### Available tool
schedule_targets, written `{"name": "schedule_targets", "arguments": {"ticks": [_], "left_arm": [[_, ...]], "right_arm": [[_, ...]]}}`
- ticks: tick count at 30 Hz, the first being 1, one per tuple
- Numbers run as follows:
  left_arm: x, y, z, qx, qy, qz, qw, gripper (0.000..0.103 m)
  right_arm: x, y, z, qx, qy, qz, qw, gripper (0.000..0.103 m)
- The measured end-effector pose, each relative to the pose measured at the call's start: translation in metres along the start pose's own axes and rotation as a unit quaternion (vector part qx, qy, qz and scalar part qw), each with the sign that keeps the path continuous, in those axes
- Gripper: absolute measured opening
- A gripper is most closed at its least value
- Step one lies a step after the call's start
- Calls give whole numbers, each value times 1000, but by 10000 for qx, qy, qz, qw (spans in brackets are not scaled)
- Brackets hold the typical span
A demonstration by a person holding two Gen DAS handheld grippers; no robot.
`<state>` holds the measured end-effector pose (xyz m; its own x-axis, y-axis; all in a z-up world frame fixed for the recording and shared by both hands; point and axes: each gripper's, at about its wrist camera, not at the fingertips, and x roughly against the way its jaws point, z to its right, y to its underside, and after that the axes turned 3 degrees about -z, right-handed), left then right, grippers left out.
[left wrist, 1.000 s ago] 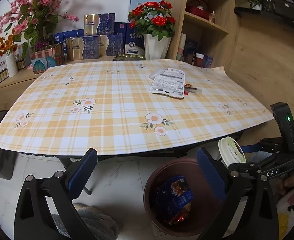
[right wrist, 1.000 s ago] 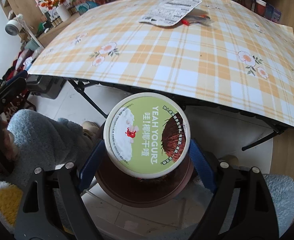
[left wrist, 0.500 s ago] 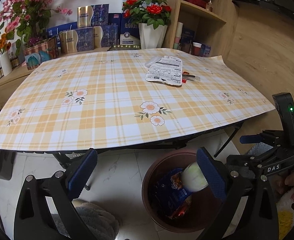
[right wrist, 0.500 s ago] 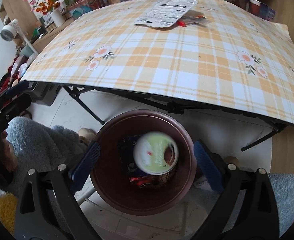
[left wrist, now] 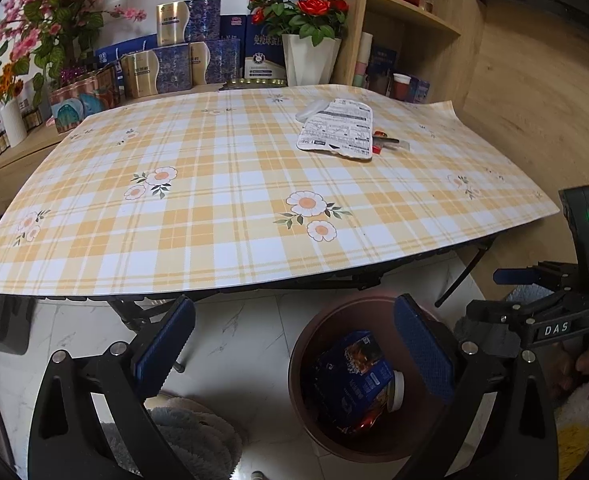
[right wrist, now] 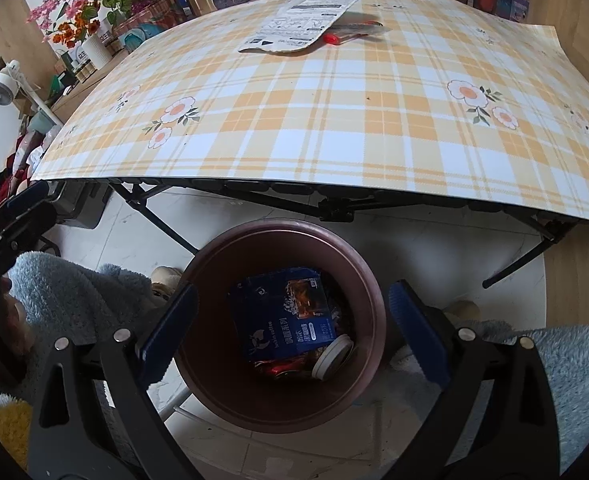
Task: Collect trash
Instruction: 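Move both tools back up toward the white paper packet, then grasp the white paper packet with the right tool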
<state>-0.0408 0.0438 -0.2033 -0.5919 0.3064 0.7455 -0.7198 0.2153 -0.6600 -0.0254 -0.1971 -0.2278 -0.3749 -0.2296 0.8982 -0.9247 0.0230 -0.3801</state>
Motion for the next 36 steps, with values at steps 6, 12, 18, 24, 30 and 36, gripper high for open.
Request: {"name": "schedule_targets", "arguments": {"ticks": [6,12,18,24,30,36], "left_arm": [[-2,1,1,-1,-43,-58,10000,97],[-3,-1,4,-67,-153,-96,9998,97],[-10,-3,0,53,-142,-205,9997,97],[-12,-9,-5,270,-119,-175,9994,97],[-14,-22,-20,701,23,-132,9975,97],[-27,-46,-38,982,90,-108,9951,97]], "right_arm": [[4,-2,6,-111,-131,75,9998,95],[15,-15,20,-323,-354,299,9984,95],[25,-50,42,-466,-376,590,9965,95],[28,-103,53,-292,-282,839,9956,95],[12,-170,54,90,-317,1034,9941,95],[-39,-236,54,238,-264,836,9959,95]]}}
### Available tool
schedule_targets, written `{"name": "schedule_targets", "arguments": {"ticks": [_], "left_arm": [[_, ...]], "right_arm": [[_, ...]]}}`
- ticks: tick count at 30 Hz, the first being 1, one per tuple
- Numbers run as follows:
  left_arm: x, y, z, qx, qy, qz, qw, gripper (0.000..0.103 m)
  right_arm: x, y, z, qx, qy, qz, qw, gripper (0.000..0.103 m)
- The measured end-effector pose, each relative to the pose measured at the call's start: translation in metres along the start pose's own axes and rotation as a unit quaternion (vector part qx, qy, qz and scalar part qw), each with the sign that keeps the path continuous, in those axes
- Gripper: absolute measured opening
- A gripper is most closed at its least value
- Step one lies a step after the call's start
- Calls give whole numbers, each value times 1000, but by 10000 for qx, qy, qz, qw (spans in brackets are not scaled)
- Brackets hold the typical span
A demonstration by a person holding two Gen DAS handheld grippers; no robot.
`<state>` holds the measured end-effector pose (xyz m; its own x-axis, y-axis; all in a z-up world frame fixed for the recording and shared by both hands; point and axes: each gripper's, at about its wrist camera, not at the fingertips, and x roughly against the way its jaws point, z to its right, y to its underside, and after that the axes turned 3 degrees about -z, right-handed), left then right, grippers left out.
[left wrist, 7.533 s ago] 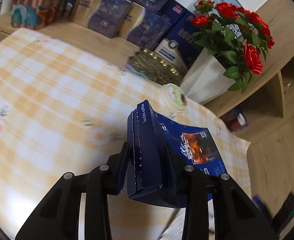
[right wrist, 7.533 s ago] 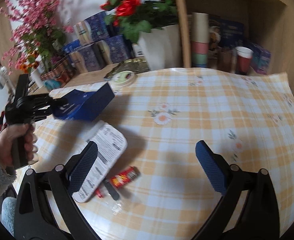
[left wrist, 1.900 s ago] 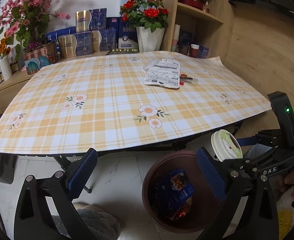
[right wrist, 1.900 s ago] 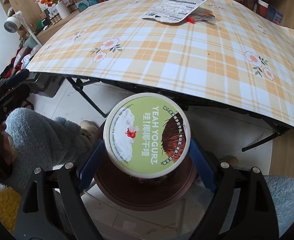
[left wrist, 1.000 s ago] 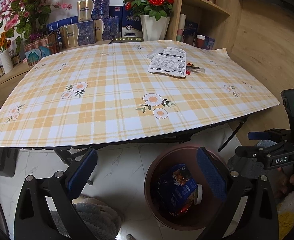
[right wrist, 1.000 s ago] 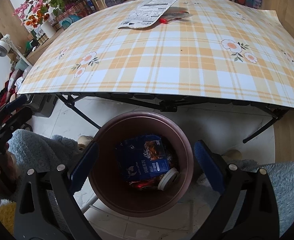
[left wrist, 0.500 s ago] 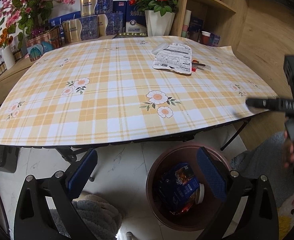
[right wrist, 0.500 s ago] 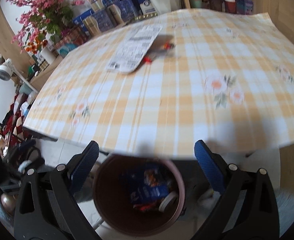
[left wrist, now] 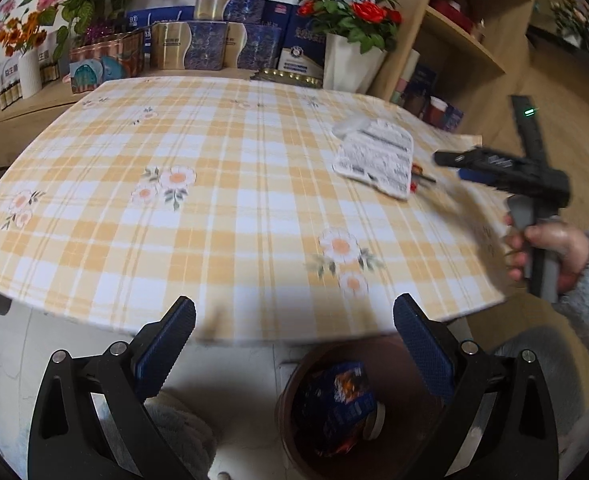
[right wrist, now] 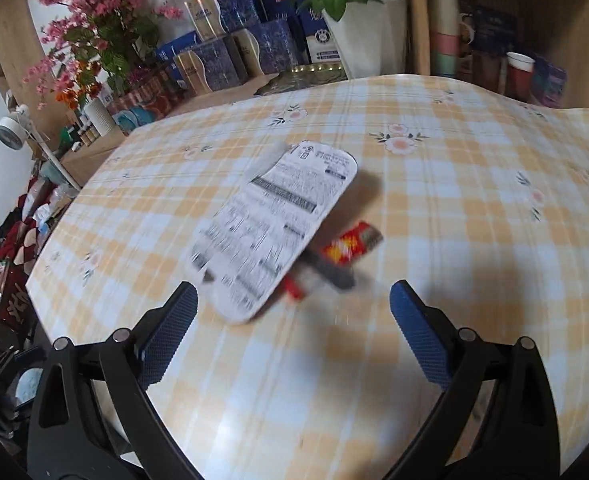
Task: Collect trash
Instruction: 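Grasp the white paper packet with the right tool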
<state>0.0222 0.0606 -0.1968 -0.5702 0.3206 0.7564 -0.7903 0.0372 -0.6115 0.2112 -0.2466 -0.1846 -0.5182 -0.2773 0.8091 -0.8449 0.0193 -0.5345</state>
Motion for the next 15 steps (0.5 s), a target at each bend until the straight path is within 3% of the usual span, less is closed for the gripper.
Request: {"name": "schedule_targets", "arguments": {"ticks": [7,13,15], "left_arm": [[-16,-30,-11,240,47,98,9997,97],[-29,-42,-18,352,88,76,9993,97],[-35,-44,-20,349,67,38,9994,97]], "right_arm": [[-51,-42,-1,51,-51,-287,9996,95],[-78,-56,1,115,-199,-560,9982,95],[-81,-57,2,80,-321,-632,9974,88]]}}
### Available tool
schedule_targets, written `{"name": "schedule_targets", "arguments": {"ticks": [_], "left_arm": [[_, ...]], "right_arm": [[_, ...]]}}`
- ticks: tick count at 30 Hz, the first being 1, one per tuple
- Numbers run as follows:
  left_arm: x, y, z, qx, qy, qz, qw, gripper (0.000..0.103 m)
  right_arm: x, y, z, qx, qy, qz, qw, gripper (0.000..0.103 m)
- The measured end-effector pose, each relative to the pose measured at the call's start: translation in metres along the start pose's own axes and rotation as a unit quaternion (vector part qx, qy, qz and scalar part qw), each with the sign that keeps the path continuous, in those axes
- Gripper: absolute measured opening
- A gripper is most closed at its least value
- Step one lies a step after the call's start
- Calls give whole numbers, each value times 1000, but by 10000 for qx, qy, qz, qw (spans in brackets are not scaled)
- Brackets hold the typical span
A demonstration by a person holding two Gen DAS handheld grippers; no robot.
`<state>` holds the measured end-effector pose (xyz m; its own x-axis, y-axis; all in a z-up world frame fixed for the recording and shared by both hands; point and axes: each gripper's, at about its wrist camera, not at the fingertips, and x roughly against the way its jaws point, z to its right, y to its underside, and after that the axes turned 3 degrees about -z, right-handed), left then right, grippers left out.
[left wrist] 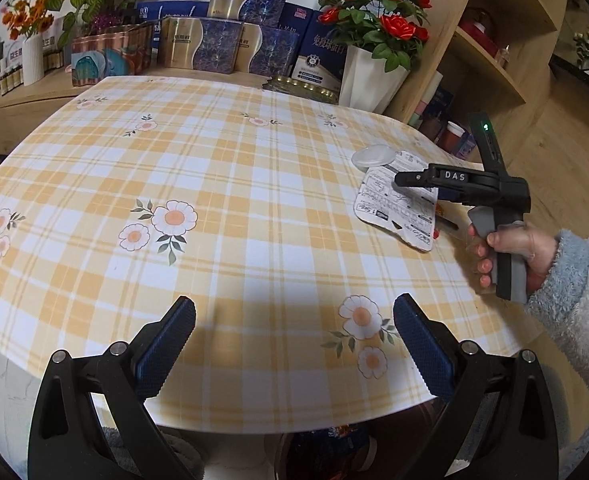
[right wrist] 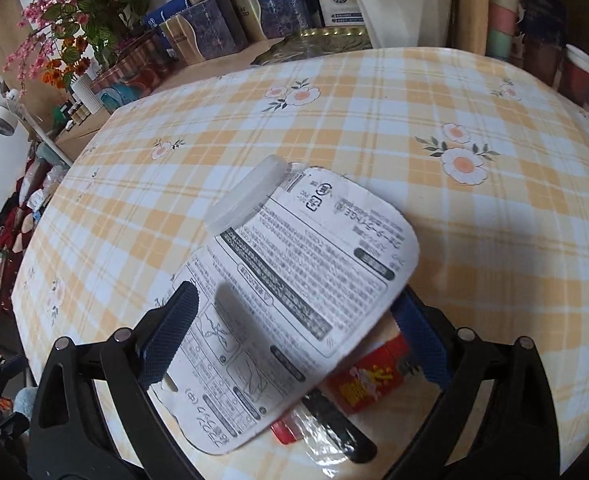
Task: Collect trash
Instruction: 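Grasp the white paper packet with the right tool, then grasp the clear round plastic lid with left tool while right tool holds packet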
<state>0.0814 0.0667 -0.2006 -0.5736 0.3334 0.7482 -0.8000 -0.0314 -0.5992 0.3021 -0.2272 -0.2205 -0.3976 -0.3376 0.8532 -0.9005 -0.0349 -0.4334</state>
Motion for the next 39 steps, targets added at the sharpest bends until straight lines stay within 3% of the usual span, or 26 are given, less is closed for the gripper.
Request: {"name": "schedule_targets", "arguments": {"ticks": [2,4,7,12,20,27,33,39], "left_arm": [[-4,-2,-2,27,-3,-18,10000,97],[-5,-4,-2,66,15,-5,10000,97],[-5,-7,-2,102,52,29,9999,97],[-1,-7,4,28,102,63,9999,97],[-9,-32,22,-157,299,30,9994,97],[-62,-91,56,-345,569,-212,9976,97],[-141,-136,78,-450,337,-612,9965,97],[-198,-159,92,-613,-58,-919,9939,97]], "right_arm": [[0,0,-1,41,23,-15,10000,75],[4,2,1,-29,-247,-51,9997,56],[19,8,4,-192,-507,49,9985,37],[59,18,10,-510,-1084,392,9920,16],[126,35,20,-778,-1212,1028,9842,12],[180,41,45,-775,-475,1708,9811,12],[200,46,76,-969,80,1886,9772,12],[214,59,106,-1203,301,1968,9726,12]]}}
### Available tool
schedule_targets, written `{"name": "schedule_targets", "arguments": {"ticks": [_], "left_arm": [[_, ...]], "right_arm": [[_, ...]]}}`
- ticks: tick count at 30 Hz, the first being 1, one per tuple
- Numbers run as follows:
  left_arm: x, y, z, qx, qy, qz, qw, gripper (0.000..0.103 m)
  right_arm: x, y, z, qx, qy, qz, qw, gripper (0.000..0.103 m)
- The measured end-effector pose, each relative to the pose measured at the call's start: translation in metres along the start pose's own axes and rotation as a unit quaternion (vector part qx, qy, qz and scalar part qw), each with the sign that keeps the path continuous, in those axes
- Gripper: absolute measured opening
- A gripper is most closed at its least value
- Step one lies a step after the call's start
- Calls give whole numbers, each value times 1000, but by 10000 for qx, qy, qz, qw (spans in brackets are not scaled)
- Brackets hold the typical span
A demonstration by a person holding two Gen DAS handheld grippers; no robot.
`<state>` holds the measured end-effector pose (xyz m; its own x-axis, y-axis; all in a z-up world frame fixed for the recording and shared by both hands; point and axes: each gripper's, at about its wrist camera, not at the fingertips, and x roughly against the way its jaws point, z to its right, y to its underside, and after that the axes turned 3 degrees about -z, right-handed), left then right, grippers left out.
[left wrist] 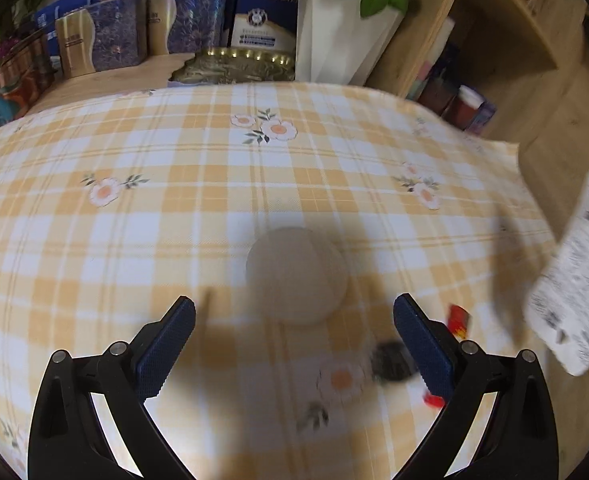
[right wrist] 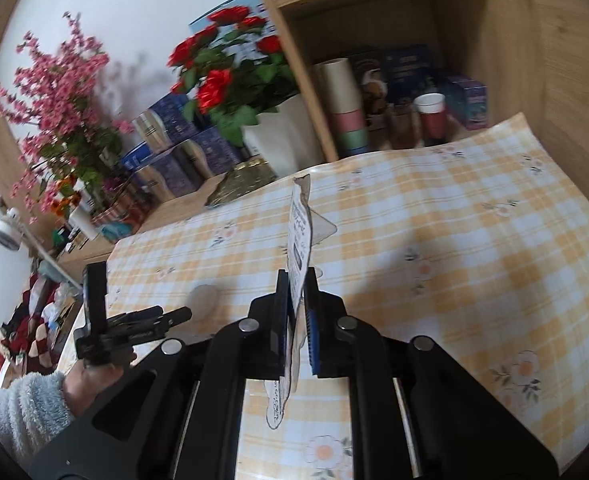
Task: Collect trash
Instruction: 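Grasp the clear round plastic lid with left tool while right tool holds packet, then lift the clear lid and paper packet off the table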
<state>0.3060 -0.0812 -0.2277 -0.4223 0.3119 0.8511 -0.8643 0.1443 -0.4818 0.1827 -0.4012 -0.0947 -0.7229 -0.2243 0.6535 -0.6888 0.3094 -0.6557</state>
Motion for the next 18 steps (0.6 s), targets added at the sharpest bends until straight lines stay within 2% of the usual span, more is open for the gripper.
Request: {"name": "schedule_targets", "arguments": {"ticks": [8,9,10,12,15,18], "left_arm": [[-33,-12,19,-386,-732,-156,9964,97],[-34,-13,20,-414,-807,-136,9958,91],[-33,-13,21,-434,-908,-99,9949,79],[-30,-14,20,-457,-923,-49,9947,64],[-25,-15,16,-436,-656,-165,9968,64],[-11,-10,10,-333,-561,-87,9978,64]], "right_arm": [[8,2,10,68,111,117,9998,12],[9,2,8,94,90,126,9998,12],[9,2,7,113,76,129,9998,12],[11,3,4,170,47,128,9998,12],[14,5,-3,248,9,119,9996,12],[17,7,-10,254,-72,114,9996,12]]}}
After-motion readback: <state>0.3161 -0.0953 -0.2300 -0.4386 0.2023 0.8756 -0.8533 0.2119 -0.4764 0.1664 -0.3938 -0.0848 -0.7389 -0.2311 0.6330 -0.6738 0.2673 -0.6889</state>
